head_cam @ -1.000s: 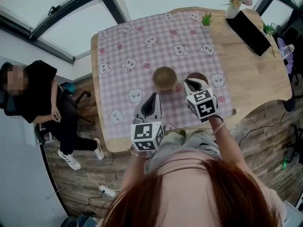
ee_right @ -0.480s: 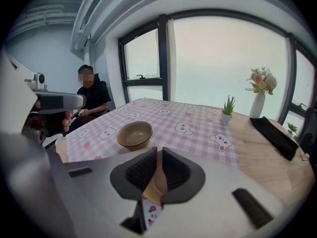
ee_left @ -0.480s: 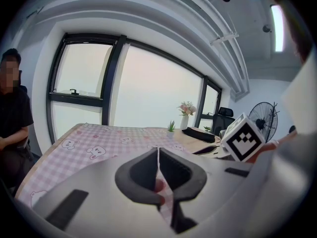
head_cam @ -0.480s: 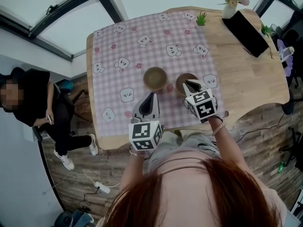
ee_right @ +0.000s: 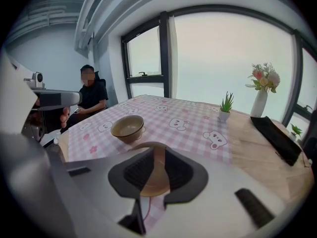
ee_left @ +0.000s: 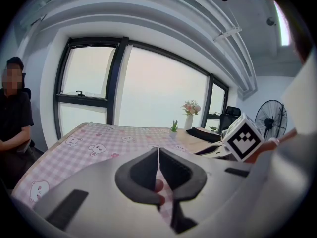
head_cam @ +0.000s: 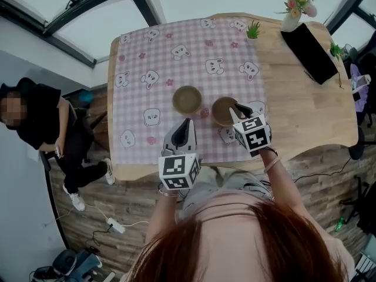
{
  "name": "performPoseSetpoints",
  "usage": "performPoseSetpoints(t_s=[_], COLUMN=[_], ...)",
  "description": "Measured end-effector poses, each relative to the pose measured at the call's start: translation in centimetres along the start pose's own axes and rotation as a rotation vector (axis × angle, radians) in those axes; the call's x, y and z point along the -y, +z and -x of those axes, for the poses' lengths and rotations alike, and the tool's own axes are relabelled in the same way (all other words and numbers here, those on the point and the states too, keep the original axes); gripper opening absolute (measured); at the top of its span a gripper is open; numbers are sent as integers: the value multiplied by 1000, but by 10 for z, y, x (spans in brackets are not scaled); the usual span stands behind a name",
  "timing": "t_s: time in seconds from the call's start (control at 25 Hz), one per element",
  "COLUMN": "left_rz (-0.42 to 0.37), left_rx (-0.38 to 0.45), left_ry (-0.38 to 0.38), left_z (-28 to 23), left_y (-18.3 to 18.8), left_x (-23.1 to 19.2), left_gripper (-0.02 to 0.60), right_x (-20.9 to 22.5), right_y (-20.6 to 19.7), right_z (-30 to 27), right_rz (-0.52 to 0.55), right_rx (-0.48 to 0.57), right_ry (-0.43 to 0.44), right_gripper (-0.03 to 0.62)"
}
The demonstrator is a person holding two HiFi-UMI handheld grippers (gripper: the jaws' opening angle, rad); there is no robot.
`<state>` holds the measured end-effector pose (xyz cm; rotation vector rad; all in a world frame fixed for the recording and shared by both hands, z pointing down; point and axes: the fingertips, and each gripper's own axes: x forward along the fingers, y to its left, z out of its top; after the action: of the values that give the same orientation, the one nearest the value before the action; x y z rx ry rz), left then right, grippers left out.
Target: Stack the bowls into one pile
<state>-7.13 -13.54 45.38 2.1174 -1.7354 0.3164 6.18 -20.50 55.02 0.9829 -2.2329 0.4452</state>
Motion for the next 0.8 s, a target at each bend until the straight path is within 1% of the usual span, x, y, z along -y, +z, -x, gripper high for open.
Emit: performPoseSetpoints(t_s=[0.32, 0.6, 0.8], left_rz=[24, 51, 64], left_rx=[3, 2, -5], left_ry=[75, 139, 172], left_z=[-4, -6, -5], left_y=[-8, -12, -17], left_x=[16, 24, 27], left_gripper=[15, 15, 15], right_x=[27, 37, 34], right_y=[-16, -29, -35], right_z=[-9, -23, -33], right_rz=[20, 30, 12], right_rx=[-29, -59, -73], right_ry=[34, 87, 131], right_gripper=[77, 84, 86])
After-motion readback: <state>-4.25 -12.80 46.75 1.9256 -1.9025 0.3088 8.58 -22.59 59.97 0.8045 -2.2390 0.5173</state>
